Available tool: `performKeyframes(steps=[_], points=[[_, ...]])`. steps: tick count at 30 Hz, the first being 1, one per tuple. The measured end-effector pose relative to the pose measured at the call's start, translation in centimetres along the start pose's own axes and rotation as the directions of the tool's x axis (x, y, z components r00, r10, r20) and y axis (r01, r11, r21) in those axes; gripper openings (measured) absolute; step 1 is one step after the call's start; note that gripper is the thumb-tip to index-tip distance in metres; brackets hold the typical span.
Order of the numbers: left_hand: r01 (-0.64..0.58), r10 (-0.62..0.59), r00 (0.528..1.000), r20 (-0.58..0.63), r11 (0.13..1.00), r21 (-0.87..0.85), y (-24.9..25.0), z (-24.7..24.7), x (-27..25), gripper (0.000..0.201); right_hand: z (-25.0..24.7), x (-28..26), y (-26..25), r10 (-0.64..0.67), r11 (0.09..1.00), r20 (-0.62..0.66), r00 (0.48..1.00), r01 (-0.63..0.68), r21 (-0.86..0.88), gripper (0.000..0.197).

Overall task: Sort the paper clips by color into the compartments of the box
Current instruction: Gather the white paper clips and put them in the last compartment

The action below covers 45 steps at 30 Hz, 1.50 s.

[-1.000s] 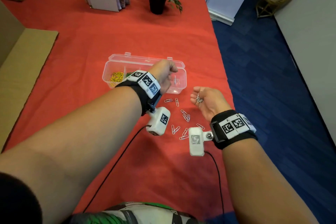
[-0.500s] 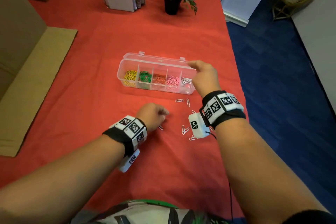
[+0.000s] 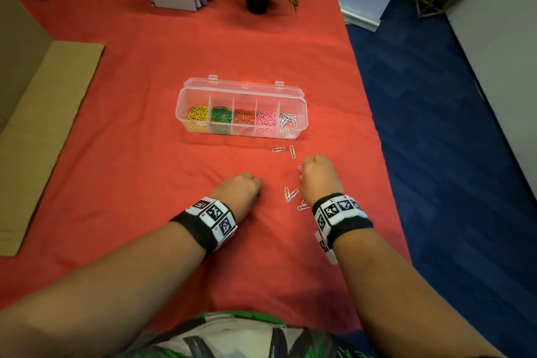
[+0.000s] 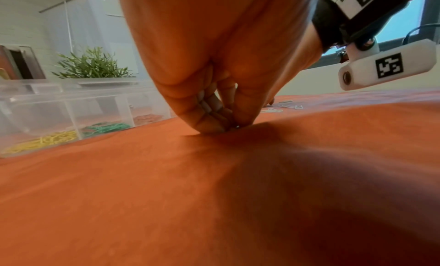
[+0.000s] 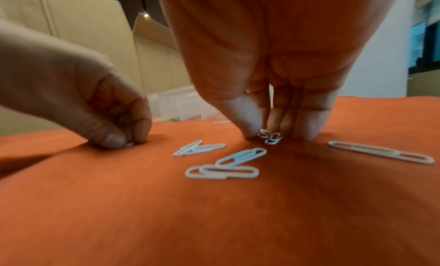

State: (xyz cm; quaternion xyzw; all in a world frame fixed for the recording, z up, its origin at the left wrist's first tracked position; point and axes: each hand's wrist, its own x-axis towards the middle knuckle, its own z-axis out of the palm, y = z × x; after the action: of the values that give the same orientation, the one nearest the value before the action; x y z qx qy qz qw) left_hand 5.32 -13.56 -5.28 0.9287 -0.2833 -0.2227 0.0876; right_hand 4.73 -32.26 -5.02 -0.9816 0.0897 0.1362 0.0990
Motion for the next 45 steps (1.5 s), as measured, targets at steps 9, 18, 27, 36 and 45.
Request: performKeyframes(steps=[9, 18, 27, 36, 45], points=[[0.160, -0.155, 0.986, -0.069, 0.985, 0.065, 0.6, 0.3, -0.8, 0.017, -0.1, -0.3, 0.7, 0.056, 0.987, 0.114, 0.992, -0.072, 0.144, 0.030], [0.178, -0.185, 0.979, -0.083, 0.981, -0.081, 0.7, 0.3, -0.5, 0.024, -2.1, -2.6, 4.5, 0.226, -0.079, 0.403, 0.887, -0.396, 0.915, 0.024], [0.316, -0.182, 0.947, 0.263, 0.400, -0.860, 2.6, -0.6, 0.6, 0.037, 0.5, -3.4, 7.0, 0.282, 0.890, 0.030, 0.959, -0.273, 0.366, 0.017], [0.299, -0.338, 0.934, 0.112, 0.574, -0.762, 5.4, 0.0, 3.1, 0.016, 1.6, -3.9, 4.4, 0.104, 0.985, 0.027, 0.994, -0.106, 0.134, 0.025], [0.025, -0.054, 0.981, -0.186, 0.987, -0.156, 5.3, 2.2, 3.6, 0.021, 2.4, -4.2, 2.5, 0.062, 0.990, 0.032, 0.998, -0.066, 0.127, 0.039]])
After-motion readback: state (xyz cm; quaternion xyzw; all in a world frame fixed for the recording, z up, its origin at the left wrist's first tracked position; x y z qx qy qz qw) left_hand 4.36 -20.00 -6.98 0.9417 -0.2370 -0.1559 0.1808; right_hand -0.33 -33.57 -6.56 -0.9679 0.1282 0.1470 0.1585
